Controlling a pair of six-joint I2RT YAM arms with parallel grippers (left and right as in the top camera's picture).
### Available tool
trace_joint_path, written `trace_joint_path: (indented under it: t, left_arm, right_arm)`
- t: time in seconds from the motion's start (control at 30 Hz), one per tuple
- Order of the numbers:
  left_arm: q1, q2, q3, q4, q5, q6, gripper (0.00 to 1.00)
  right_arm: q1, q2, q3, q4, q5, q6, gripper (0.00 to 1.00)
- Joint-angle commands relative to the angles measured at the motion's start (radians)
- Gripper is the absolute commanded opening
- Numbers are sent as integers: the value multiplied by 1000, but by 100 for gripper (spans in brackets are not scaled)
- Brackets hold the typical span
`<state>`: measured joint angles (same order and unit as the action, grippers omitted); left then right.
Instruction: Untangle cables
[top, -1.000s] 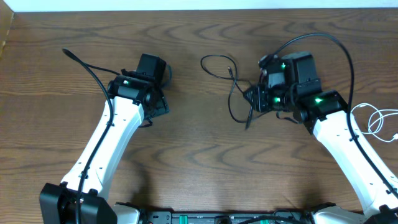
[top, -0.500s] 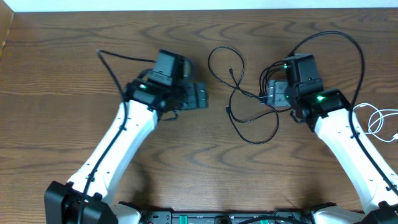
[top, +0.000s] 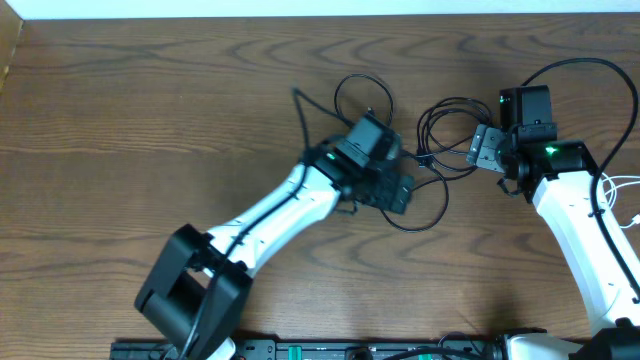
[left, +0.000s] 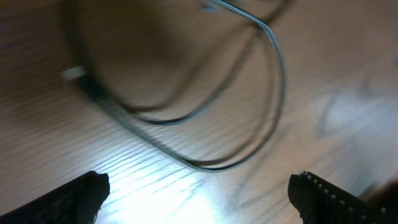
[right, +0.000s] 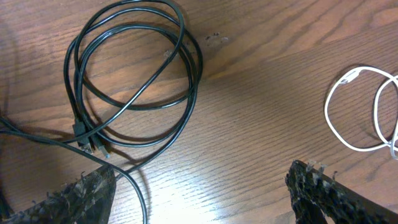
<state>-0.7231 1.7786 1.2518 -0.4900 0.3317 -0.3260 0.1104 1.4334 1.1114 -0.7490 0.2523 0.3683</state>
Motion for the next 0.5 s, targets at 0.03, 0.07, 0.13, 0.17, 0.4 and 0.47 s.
trace_joint_path:
  t: [0.03,0.07,0.13,0.17,0.4,0.47]
  left_arm:
    - [-97,17,1,64,-158,341,97]
    - [-108,17,1,79,-188,377,97]
    - [-137,17,1,137,-241,489,98]
    - [-142,17,1,156,-243,510,97]
    - [-145,32,1,240,-243,513,98]
    - [-145,41,1,245,-243,513,97]
  right_arm:
    - [-6,6,6,-11,-9,18,85]
    - [-6,6,6,-12,-15,18,85]
    - [-6,6,6,-12,-36,20,85]
    - [-6,6,6,-12,-43,20,85]
    - [-21,6,6,-42,-8,53,85]
    - [-49,6,6,-56,3,102,87]
